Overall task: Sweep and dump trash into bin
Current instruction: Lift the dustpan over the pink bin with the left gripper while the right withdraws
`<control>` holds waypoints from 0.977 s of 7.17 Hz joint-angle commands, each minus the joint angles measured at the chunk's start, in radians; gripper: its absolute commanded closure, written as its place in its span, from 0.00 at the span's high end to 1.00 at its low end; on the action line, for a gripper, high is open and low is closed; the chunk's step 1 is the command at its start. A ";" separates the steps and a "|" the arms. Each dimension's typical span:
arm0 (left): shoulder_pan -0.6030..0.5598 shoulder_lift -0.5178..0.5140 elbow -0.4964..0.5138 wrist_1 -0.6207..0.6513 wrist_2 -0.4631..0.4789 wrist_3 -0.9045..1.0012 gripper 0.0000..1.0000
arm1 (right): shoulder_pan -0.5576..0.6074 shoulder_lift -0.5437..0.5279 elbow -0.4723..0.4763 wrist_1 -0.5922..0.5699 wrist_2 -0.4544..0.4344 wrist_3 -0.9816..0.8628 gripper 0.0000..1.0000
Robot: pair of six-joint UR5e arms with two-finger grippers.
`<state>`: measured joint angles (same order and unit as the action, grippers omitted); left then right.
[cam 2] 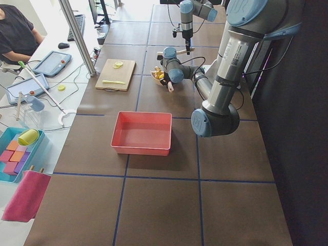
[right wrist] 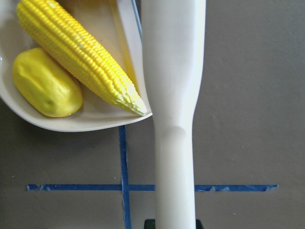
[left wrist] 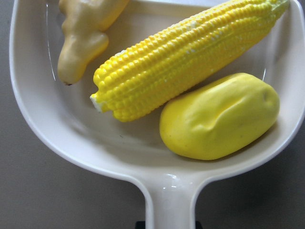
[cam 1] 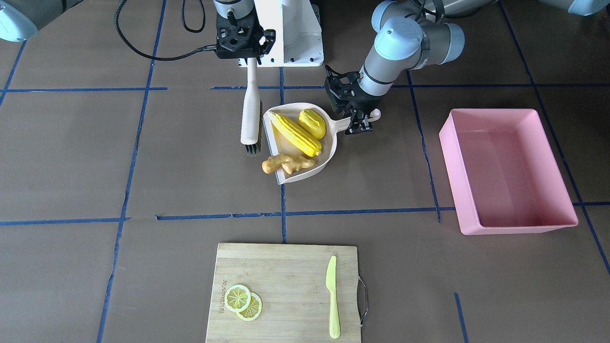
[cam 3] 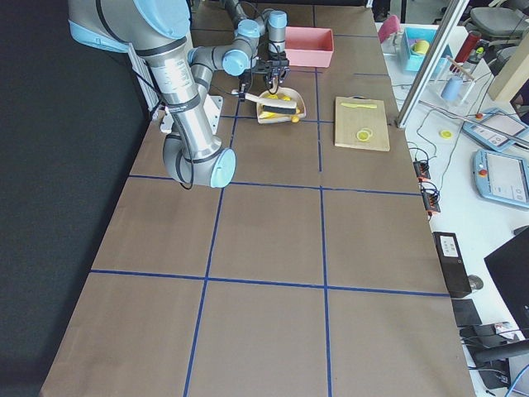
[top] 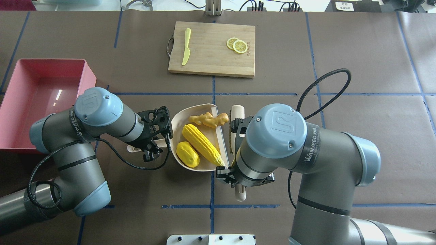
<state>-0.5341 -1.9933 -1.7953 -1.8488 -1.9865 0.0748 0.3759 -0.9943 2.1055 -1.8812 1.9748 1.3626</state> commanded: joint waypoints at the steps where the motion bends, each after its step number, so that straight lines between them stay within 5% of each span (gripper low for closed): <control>1: -0.004 0.007 -0.004 -0.094 -0.002 -0.073 0.00 | 0.031 -0.145 0.109 -0.013 0.006 -0.020 0.00; 5: -0.139 0.019 -0.024 -0.076 -0.026 -0.058 0.00 | 0.136 -0.361 0.197 -0.001 0.006 -0.158 0.00; 7: -0.258 0.037 -0.035 -0.076 -0.148 0.000 0.00 | 0.178 -0.438 0.197 0.001 0.003 -0.244 0.00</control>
<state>-0.7263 -1.9643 -1.8209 -1.9255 -2.0737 0.0339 0.5274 -1.3895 2.3017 -1.8819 1.9789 1.1692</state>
